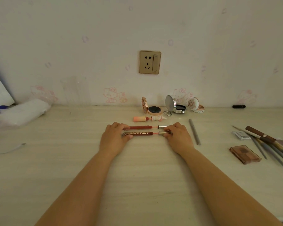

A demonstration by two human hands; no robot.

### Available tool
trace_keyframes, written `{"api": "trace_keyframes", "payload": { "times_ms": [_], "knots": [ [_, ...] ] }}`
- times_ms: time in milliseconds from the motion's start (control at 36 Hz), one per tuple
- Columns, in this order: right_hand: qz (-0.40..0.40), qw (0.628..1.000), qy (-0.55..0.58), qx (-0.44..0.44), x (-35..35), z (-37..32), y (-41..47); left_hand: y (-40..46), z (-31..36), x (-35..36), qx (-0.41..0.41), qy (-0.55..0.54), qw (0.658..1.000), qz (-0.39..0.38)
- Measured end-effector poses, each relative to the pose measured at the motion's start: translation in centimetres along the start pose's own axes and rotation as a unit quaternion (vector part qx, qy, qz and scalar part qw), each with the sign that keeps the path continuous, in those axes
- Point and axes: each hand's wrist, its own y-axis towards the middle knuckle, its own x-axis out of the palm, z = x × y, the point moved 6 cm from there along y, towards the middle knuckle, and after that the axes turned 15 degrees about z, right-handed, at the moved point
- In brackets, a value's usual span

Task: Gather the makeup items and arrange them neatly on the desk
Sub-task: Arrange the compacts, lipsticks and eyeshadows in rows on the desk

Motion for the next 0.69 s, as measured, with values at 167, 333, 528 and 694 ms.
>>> {"api": "trace_keyframes", "payload": {
  "times_ms": [167,333,528,694],
  "knots": [
    [0.004,1.000,-0.011,0.003,-0.2,0.0,-0.4,-0.3,1.6,-0.3,0.075,0.038,0.996,0.011],
    [0.020,1.000,0.008,0.018,-1.2,0.1,-1.8,-1.2,4.0,0.3,0.133,0.062,0.989,-0.015],
    [0.056,0.998,0.029,0.022,-3.7,0.7,-3.8,-3.5,10.1,2.8,0.217,0.046,0.975,-0.026],
    [0.116,0.992,-0.030,0.024,-8.7,5.4,-5.6,-6.2,17.1,5.8,0.270,0.009,0.962,-0.049]
  ]
}}
